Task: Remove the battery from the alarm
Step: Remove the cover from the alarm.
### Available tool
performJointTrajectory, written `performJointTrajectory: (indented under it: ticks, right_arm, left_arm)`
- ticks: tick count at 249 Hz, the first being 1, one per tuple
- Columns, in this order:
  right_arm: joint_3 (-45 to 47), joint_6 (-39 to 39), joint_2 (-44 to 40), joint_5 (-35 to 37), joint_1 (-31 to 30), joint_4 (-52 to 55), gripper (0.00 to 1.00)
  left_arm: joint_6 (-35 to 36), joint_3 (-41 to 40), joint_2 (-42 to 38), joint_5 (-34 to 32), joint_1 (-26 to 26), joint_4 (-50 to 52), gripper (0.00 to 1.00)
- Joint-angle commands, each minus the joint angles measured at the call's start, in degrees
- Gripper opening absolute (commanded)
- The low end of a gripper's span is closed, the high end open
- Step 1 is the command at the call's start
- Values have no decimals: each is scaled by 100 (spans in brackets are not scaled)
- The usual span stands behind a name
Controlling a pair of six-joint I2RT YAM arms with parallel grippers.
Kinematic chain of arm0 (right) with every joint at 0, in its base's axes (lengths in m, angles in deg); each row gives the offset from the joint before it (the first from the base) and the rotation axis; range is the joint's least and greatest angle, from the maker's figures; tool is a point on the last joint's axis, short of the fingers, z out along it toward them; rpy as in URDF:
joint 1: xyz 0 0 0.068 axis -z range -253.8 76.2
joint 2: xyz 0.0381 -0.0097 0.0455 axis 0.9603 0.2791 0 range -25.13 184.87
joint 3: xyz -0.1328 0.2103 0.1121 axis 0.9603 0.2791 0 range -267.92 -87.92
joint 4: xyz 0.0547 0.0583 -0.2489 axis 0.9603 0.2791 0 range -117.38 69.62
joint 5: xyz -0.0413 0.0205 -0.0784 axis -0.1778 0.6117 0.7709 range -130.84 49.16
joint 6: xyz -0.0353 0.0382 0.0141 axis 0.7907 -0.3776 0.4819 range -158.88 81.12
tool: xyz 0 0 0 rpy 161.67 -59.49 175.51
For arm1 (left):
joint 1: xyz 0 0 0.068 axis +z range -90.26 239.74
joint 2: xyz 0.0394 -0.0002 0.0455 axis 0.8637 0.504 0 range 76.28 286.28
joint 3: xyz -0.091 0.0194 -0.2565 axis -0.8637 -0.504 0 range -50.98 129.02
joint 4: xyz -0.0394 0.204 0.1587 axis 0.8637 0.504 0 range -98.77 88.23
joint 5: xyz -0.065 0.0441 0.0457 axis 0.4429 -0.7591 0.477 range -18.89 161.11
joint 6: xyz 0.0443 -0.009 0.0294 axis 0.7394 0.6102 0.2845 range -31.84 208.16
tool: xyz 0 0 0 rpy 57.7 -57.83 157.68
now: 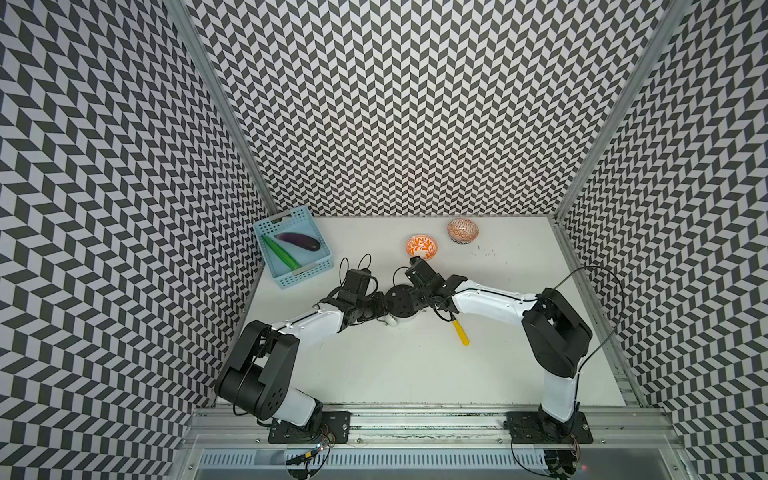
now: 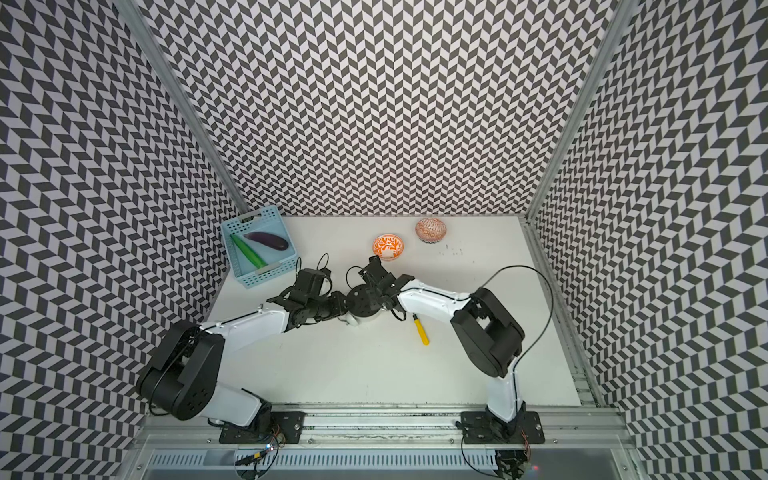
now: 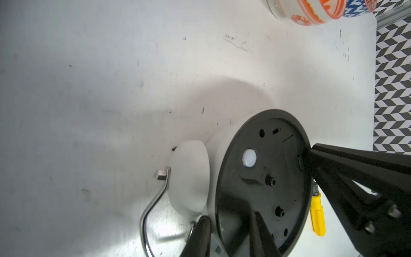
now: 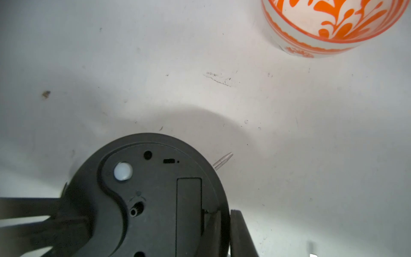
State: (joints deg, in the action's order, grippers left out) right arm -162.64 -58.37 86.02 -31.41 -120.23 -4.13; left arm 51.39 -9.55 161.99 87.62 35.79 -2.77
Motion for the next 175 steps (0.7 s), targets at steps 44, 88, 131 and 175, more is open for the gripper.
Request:
performJointTrajectory:
  ticks: [44, 88, 131, 175]
  right_arm:
    - [805, 12, 609, -2657, 204, 1149, 15]
    - [748, -58, 261, -2578, 516, 993, 15]
    - [783, -176, -25, -2666, 784, 740, 15]
    - [753, -204, -241, -2964, 1032, 489, 16]
  left_arm:
    - [221, 5, 121, -450, -85, 576, 27]
    - [232, 38, 138, -485, -80, 604, 27]
    - [236, 49, 112, -550, -85, 653, 28]
    - [240, 93, 95, -662, -85, 725, 29]
